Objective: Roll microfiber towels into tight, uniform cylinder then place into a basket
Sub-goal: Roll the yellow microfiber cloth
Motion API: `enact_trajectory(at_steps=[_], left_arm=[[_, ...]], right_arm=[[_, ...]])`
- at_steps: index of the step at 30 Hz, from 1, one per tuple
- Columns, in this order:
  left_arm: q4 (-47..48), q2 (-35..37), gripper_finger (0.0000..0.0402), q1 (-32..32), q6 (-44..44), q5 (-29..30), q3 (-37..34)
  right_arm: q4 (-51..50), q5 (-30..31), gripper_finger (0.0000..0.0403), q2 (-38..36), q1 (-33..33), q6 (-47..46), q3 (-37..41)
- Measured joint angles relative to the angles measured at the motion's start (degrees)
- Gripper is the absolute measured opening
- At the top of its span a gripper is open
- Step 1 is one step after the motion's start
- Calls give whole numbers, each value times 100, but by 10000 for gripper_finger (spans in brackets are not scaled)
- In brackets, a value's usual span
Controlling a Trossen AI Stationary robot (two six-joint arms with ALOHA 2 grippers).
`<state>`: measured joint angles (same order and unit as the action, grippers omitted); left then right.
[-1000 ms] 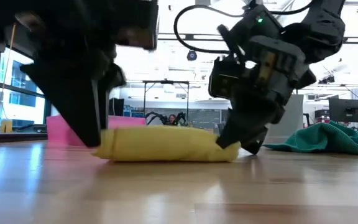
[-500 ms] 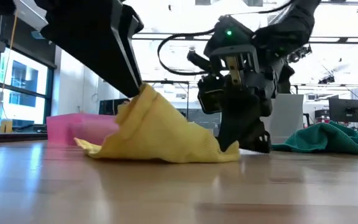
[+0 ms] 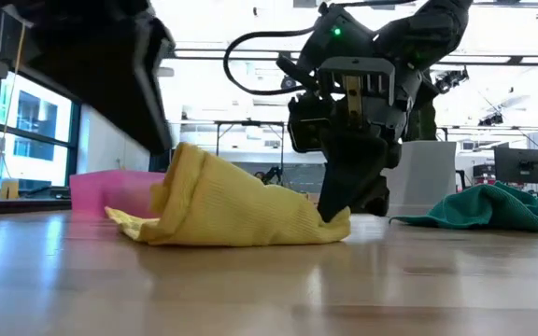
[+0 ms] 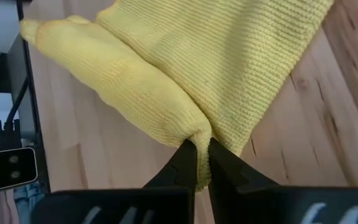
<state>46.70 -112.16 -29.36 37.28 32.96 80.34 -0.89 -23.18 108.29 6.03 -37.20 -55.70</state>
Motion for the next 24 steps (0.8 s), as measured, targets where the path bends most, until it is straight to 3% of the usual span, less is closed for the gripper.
enact_trajectory(at_steps=[10,15,24], left_arm=[[-1584,0,79,116,-526,155,2],[-1607,-178,79,315,-352,160,3],[-1041,-450,78,446,259,-603,0]], right_arm=[[-69,71,5,-7,-3,17,-7],[-72,72,5,-9,2,17,-9],[-167,72,5,-17,2,84,-15]])
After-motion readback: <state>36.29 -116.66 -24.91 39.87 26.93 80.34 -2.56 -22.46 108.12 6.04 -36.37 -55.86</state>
